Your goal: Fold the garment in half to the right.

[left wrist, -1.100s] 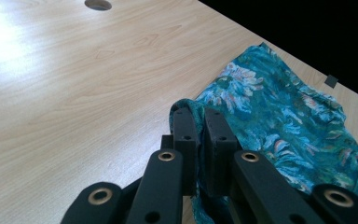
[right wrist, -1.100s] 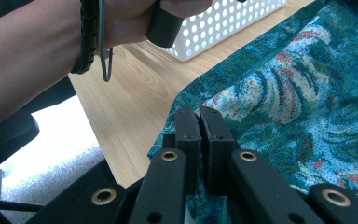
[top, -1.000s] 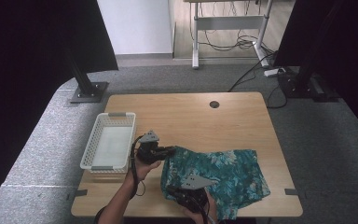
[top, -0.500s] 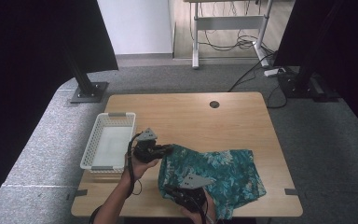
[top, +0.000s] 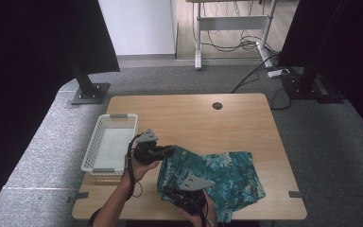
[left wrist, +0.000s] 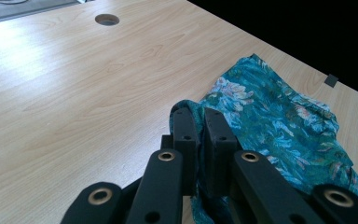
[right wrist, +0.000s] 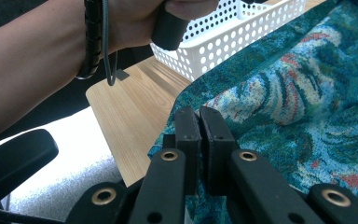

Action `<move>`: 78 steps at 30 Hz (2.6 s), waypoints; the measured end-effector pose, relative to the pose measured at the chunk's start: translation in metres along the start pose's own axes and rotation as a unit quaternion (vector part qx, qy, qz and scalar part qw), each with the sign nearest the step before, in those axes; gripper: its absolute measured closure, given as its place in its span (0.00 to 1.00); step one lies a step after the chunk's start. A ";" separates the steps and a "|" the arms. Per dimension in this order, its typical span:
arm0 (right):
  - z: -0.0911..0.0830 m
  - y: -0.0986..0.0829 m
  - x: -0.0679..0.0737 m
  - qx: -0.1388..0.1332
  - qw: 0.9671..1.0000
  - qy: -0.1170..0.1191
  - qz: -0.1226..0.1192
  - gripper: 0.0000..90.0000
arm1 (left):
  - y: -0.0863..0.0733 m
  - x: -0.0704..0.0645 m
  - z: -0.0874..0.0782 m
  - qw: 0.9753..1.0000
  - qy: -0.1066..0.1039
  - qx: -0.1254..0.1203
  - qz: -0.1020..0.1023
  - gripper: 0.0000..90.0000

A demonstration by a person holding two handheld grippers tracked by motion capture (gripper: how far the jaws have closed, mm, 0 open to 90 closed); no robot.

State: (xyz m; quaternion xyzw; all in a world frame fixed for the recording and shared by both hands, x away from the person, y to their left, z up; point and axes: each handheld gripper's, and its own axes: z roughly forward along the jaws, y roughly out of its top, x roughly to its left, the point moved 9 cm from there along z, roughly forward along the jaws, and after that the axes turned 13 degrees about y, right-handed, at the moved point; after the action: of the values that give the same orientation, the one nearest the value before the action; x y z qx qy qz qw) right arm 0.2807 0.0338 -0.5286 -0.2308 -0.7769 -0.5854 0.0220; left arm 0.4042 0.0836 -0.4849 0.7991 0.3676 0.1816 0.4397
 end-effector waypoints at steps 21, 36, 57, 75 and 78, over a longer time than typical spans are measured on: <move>0.007 0.009 0.002 -0.013 1.000 0.003 0.000 0.96 | 0.004 0.000 -0.002 1.000 0.003 0.000 0.005 0.93; 0.010 0.005 0.002 -0.018 1.000 0.008 0.007 0.96 | -0.002 0.005 -0.006 1.000 -0.006 0.007 0.004 0.93; 0.036 0.028 0.011 -0.035 0.999 0.016 0.001 0.96 | 0.010 0.028 -0.026 1.000 -0.001 0.004 0.016 0.93; 0.029 0.026 0.004 -0.039 0.999 0.017 0.008 0.96 | 0.017 0.020 -0.019 1.000 0.000 0.008 0.021 0.93; 0.034 0.029 0.004 -0.039 0.999 0.020 0.007 0.96 | 0.018 0.022 -0.022 1.000 0.002 0.006 0.022 0.94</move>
State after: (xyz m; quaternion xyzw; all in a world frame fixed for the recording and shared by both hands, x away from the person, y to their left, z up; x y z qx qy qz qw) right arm 0.2966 0.0725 -0.5125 -0.2256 -0.7508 -0.6199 0.0327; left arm 0.4134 0.1060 -0.4584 0.8094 0.3519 0.1902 0.4300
